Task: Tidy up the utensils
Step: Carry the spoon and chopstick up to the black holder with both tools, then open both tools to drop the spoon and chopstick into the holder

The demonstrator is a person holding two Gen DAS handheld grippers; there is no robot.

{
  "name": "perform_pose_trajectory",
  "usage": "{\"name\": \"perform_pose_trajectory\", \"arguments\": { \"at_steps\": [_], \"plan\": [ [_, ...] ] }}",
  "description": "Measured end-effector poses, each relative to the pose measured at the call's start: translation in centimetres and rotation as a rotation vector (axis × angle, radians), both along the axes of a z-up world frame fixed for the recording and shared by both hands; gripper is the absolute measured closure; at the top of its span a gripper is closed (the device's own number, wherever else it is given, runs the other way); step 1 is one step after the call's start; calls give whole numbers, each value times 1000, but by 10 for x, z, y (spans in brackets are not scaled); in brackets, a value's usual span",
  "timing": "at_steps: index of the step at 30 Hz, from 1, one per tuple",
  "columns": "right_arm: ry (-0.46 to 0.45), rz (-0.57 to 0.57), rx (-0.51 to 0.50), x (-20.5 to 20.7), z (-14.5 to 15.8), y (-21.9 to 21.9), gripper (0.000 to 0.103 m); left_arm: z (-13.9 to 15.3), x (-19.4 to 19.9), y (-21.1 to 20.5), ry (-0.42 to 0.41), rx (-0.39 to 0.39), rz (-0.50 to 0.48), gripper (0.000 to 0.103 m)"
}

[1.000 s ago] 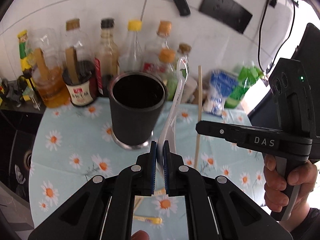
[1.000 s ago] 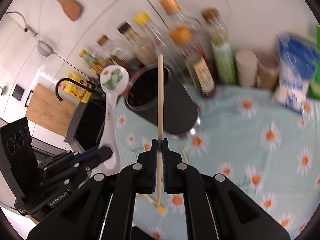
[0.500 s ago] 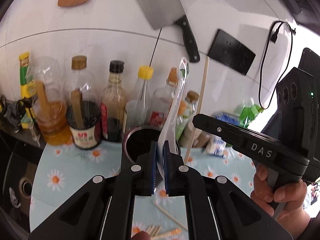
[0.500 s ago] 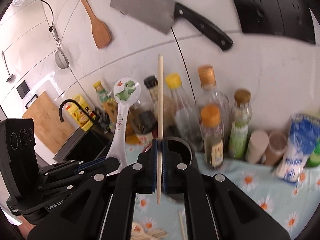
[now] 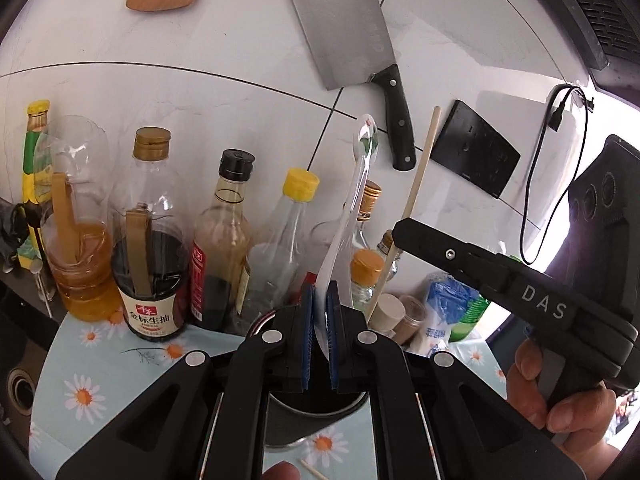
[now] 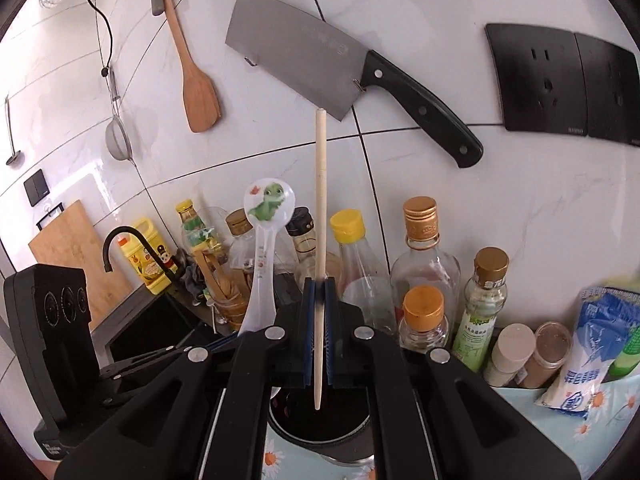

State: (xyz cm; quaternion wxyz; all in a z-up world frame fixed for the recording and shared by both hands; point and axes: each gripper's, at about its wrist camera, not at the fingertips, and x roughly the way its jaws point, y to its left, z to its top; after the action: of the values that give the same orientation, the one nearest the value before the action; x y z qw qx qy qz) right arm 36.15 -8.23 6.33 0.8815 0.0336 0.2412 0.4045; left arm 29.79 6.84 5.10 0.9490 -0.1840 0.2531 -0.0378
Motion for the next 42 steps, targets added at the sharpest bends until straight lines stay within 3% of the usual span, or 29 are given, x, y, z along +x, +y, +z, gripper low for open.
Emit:
{"name": "perform_pose_trajectory", "arguments": {
  "at_steps": [4, 19, 22, 23, 24, 42],
  "plan": [
    [26, -1, 26, 3, -12, 2, 97, -12, 2, -5, -10, 27, 1, 97],
    [56, -30, -53, 6, -51, 6, 96, -49, 10, -16, 53, 77, 5, 97],
    [31, -61, -54, 3, -48, 3, 81, -47, 7, -18, 48, 89, 21, 87],
    [24, -58, -51, 1, -47, 3, 77, -45, 5, -17, 39, 87, 29, 72],
    [27, -55, -51, 1, -47, 3, 77, -43, 5, -17, 39, 91, 36, 65],
    [40, -35, -41, -19, -37, -12, 77, -27, -20, -14, 12, 77, 78, 65]
  ]
}}
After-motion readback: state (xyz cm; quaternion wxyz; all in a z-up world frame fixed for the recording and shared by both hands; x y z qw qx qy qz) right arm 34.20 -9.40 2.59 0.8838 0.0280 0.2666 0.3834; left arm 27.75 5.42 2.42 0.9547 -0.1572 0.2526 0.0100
